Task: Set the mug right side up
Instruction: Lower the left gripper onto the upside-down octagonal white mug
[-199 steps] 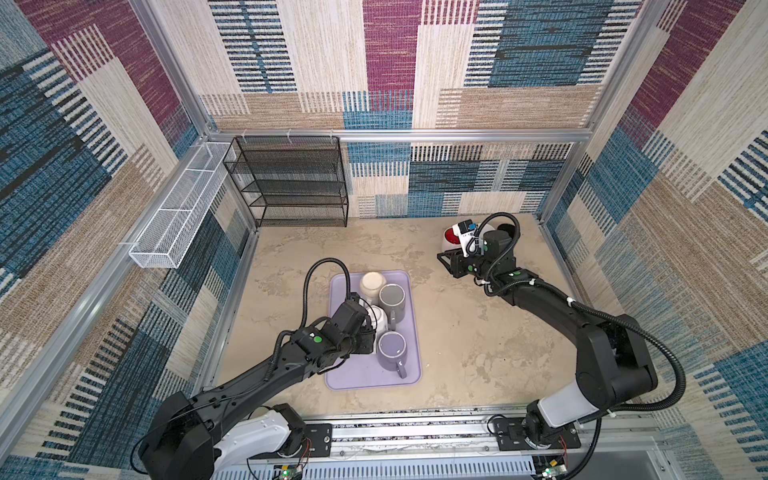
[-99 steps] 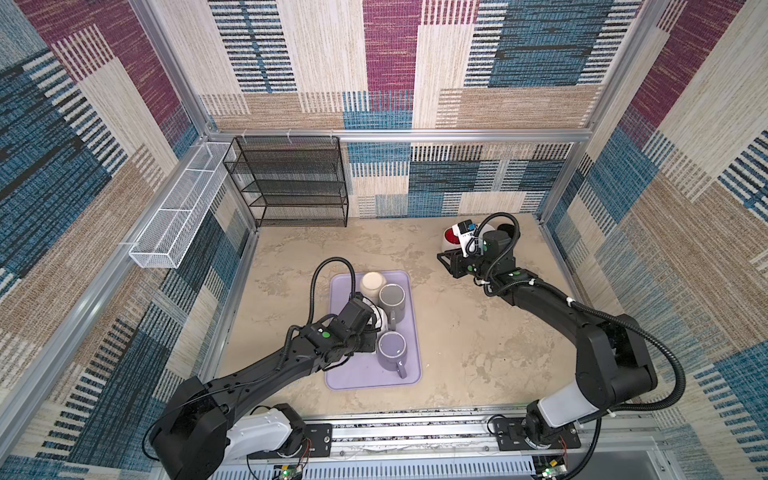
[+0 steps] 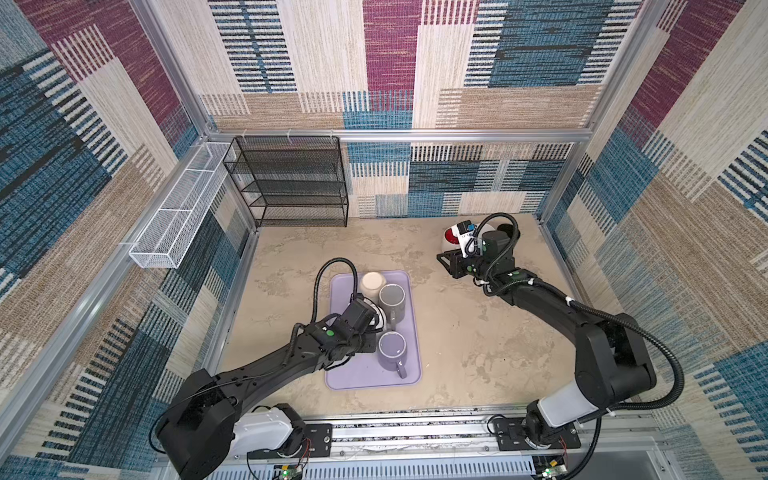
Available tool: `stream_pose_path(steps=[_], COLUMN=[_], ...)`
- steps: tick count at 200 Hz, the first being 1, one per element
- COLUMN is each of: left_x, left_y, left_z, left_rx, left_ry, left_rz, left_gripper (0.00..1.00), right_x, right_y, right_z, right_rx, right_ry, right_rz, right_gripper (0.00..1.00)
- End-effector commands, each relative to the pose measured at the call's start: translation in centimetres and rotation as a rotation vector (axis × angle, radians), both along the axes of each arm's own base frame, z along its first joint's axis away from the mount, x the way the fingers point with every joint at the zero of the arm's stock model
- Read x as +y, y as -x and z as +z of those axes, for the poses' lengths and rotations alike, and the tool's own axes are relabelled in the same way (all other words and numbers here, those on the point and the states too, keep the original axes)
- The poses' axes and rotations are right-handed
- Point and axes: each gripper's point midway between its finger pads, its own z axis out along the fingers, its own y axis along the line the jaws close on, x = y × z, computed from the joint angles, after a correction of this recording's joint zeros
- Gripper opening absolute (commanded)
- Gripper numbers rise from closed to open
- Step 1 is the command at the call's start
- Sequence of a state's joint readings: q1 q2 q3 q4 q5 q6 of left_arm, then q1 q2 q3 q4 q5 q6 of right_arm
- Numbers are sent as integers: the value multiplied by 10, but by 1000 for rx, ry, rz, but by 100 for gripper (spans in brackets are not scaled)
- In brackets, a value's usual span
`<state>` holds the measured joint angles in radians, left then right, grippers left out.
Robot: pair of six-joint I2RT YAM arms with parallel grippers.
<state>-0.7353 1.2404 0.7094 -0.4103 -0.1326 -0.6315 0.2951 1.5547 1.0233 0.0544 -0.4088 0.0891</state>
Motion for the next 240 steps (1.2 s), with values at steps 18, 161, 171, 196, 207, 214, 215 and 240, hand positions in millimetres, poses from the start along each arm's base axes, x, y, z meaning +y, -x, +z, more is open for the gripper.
stream_pose_path(steps=[18,161,171,196,207,214,215,240], left_x=[11,6,6,3,1,0,0,-2], left_y=[-3,-1,-1,-2,-3,-4,-4,-6], left_z=[-1,-6,-6,-7,-8,-8,-8,-8], left_rx=[-14,83,89,99,101,103,103,106], left_ry=[-73,-221,-231,-241,-243,-244,-245,-249], left_rz=[13,-148,-159,-183,-193,-196,-198,-203], left_gripper=[42,39,38,38,37,36,36,35], right_x=[1,2,1,0,0,0,0,-1], right_y=[0,1,1,2,3,3,3,4], right_z=[4,3,2,2,2,2,2,3], right_rx=[-14,-15,-16,-18,-17,-19,-19,-24], right_ry=[-4,-7,-5,-4,-4,-3,-3,2], right_rz=[-1,1,-2,-4,-3,-4,-4,-6], right_gripper=[33,33,33,33,33,33,33,32])
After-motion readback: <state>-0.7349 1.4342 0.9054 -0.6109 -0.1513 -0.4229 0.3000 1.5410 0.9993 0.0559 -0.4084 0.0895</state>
